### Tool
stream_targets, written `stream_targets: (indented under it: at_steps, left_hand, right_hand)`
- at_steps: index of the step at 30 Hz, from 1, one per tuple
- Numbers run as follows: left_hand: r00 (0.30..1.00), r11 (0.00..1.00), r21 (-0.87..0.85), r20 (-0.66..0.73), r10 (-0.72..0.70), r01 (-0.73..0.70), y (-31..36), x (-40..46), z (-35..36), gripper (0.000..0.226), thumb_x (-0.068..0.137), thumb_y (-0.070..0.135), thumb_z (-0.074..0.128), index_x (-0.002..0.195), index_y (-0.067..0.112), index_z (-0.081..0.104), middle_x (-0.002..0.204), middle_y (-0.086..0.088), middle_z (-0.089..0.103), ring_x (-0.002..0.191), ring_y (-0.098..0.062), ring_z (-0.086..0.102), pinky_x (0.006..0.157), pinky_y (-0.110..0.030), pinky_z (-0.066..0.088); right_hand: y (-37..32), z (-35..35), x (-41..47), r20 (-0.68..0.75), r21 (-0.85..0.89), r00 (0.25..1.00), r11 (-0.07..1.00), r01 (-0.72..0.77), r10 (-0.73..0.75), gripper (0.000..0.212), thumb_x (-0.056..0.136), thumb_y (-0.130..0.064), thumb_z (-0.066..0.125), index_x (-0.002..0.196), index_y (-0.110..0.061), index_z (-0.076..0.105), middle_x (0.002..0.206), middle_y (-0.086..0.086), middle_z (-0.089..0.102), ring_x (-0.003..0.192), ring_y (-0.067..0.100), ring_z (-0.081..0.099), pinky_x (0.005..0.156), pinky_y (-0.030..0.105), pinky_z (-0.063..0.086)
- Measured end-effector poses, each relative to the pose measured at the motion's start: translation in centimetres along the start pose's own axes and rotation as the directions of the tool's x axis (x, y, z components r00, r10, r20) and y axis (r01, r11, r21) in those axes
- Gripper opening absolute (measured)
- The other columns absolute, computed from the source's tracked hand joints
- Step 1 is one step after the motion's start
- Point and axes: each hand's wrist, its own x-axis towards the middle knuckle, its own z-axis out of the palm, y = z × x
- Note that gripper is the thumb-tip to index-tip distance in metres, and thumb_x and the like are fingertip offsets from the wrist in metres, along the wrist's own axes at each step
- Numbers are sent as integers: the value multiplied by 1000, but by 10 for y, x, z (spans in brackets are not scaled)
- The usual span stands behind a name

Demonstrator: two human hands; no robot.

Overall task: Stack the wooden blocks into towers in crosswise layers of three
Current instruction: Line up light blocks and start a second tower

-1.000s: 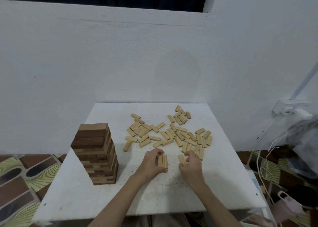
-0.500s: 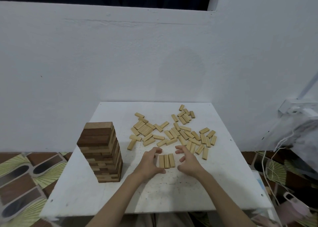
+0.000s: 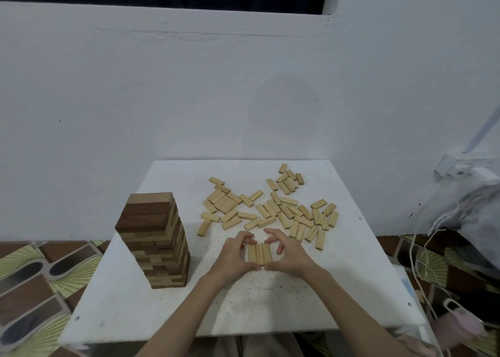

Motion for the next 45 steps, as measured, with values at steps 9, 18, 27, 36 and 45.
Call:
stream_targets:
  at_steps: [9,18,27,36,45]
  left_hand:
    - [999,999,-42,26,23,-22,15,-3,25,73,63,22,85,119,32,39,116,12,54,103,-2,37,75,-5,33]
    - [996,996,-57,54,74,-71,42,-5,72,81,62,28,85,127,27,37,115,14,54,108,-1,35,78,-6,32]
    - [994,995,-47,54,96,-93,46,-5,88,86,61,34,85,131,26,35,114,19,53,114,-5,34,94,-22,34]
    - [996,996,-56,61,66,-63,45,-8,81,87,61,24,86,130,29,33,120,14,51,110,0,32,77,0,28]
    - [997,996,-54,33,70,-68,47,-7,87,84,63,25,84,130,29,34,115,18,54,114,-3,30,84,-11,28]
  right_hand:
    - [16,-17,-14,20,-27,1000,1000,8,-8,90,67,-17,84,141,-35,35,114,-14,56,78,4,43,69,12,41]
    - [53,-52,-45,-11,1,1000,1000,-19,19,88,62,-18,88,132,-35,39,107,-16,61,70,2,42,65,8,37]
    - [69,-59,-53,-13,37,1000,999,-28,28,94,60,-24,89,137,-36,37,108,-17,61,76,6,42,73,14,41]
    - [73,-62,-57,-7,87,999,996,-34,35,96,60,-18,89,134,-43,33,116,-20,58,86,7,46,77,13,42]
    - [74,-59,-52,-5,65,999,997,-37,38,97,59,-27,89,138,-40,34,111,-21,61,98,15,51,80,18,44]
